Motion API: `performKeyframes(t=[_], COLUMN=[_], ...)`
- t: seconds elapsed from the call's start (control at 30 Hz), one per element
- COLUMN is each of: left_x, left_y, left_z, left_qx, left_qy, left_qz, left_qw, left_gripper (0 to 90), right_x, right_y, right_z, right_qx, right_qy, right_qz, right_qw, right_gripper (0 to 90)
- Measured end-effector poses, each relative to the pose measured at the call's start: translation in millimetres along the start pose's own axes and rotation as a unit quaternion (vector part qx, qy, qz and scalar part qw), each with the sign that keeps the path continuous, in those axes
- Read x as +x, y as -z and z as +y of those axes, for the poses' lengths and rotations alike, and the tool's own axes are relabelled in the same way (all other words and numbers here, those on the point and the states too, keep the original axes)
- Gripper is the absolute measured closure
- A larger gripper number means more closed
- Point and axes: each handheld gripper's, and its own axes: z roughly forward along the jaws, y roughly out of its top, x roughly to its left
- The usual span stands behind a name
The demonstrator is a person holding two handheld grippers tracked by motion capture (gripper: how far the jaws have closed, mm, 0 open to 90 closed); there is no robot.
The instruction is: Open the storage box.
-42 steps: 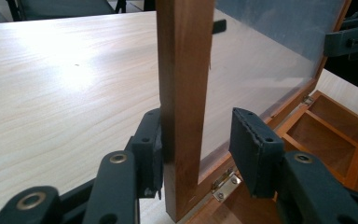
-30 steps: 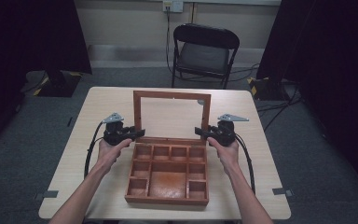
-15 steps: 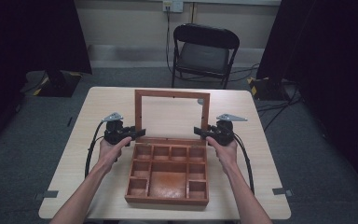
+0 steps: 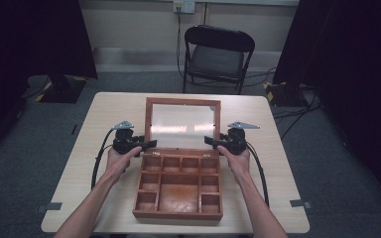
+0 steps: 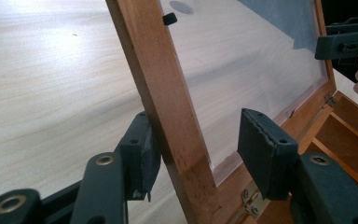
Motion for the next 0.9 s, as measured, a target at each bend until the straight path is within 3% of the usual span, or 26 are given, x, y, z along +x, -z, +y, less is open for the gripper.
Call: performKeyframes(t=[0.43, 0.53, 0.67, 0.9], left_x=[1.5, 2.6, 3.7, 7.8], left_y=[-6.0, -7.1, -8.4, -12.3], left_z=[-2.5, -3.1, -4.1, -8.6], left_qx=[0.009, 0.014, 0.009, 0.025], left_qy=[0.011, 0.010, 0.018, 0.030], left_qz=[0.002, 0.001, -0.001, -0.002], left_qw=[0.9999, 0.9999, 0.9998, 0.9992], left_gripper=[41.2, 38.5, 35.6, 32.4], right_x=[-4.3, -3.5, -5.6, -9.9], right_y=[-8.4, -10.8, -13.1, -19.8], right_z=[-3.6, -4.5, -6.4, -11.3], right_qx=[0.007, 0.012, 0.017, 0.021], right_qy=[-0.012, -0.004, -0.014, -0.033], right_qz=[-0.005, -0.008, -0.007, -0.010], right_qw=[0.9999, 0.9999, 0.9997, 0.9992], right_gripper=[35.4, 33.3, 31.7, 27.3])
